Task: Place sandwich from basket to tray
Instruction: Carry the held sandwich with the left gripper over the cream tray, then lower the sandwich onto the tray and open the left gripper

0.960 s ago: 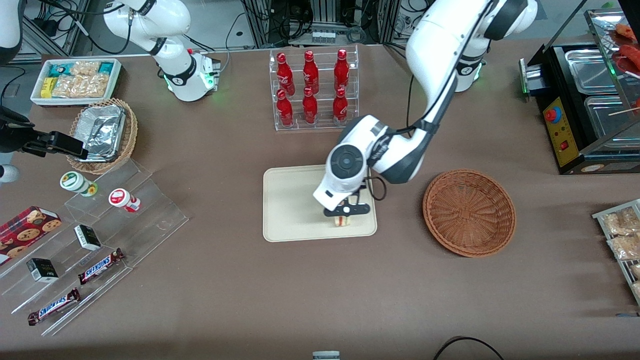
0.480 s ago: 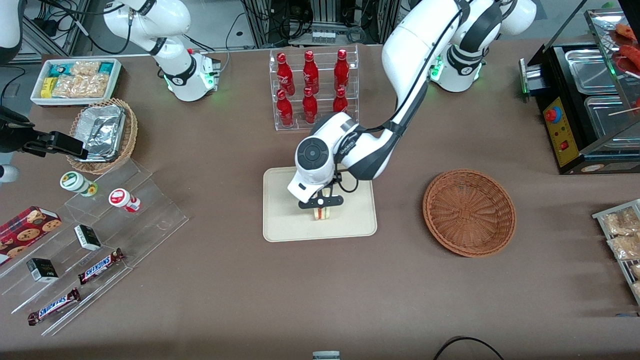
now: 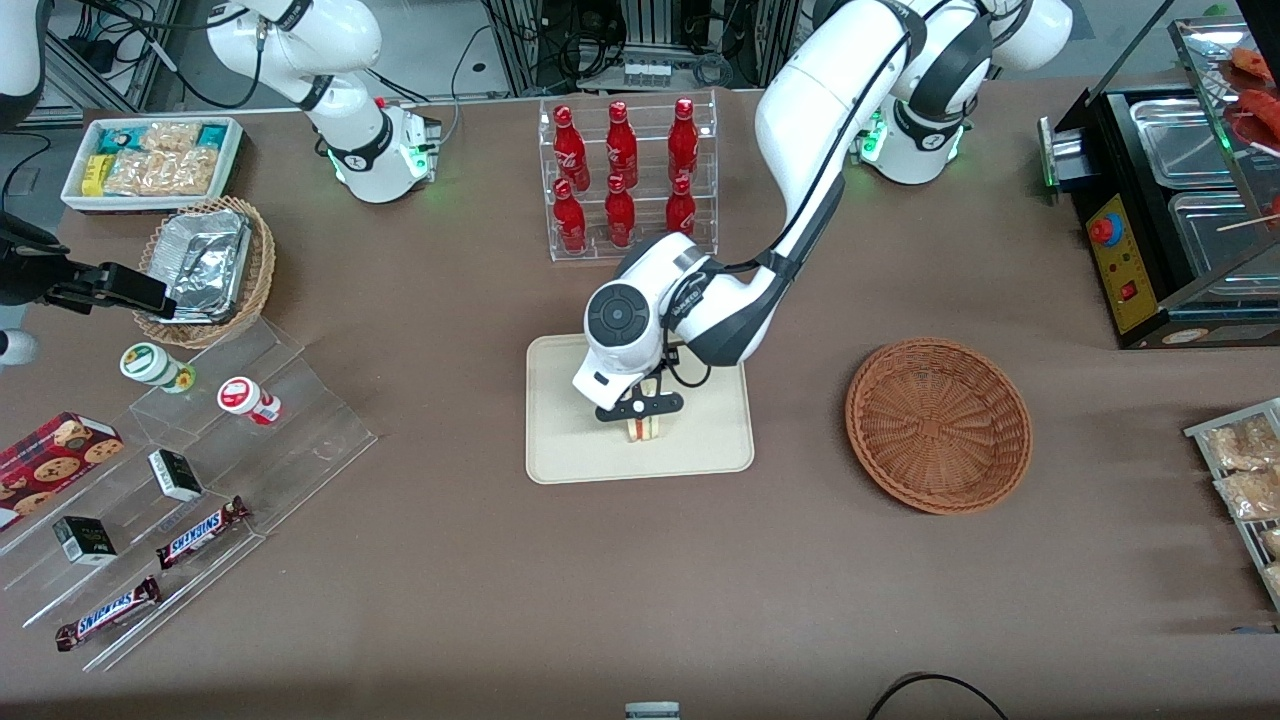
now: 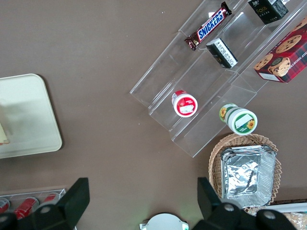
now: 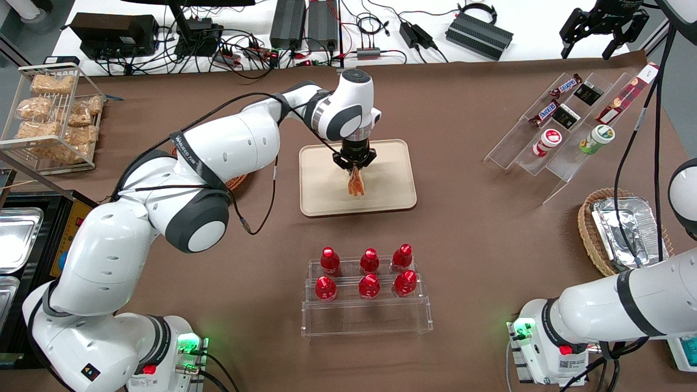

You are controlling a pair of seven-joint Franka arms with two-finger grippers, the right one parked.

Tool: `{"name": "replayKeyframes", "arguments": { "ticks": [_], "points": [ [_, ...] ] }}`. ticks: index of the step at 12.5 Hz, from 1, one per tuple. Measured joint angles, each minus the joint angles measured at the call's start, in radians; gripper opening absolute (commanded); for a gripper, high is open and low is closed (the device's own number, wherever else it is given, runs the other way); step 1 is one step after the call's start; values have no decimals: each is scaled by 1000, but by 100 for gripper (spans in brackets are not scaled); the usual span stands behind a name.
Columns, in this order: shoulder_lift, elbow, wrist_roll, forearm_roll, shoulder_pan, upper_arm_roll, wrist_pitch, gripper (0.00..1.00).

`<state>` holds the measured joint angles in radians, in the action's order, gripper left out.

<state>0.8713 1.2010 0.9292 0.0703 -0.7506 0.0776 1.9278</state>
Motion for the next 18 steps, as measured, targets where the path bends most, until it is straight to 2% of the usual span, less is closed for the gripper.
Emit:
{"name": "replayKeyframes", "arguments": {
  "ticks": [1, 2, 3, 12, 18],
  "points": [
    [8, -7, 8, 0, 0, 0, 0, 21],
    [16, -14, 13, 0, 0, 0, 0, 91],
    [20, -19, 15, 0, 0, 0, 0, 100],
    [-8, -75, 17, 0, 3, -4, -8, 100],
    [-84, -81, 17, -50, 7, -14, -87, 100]
  ]
}}
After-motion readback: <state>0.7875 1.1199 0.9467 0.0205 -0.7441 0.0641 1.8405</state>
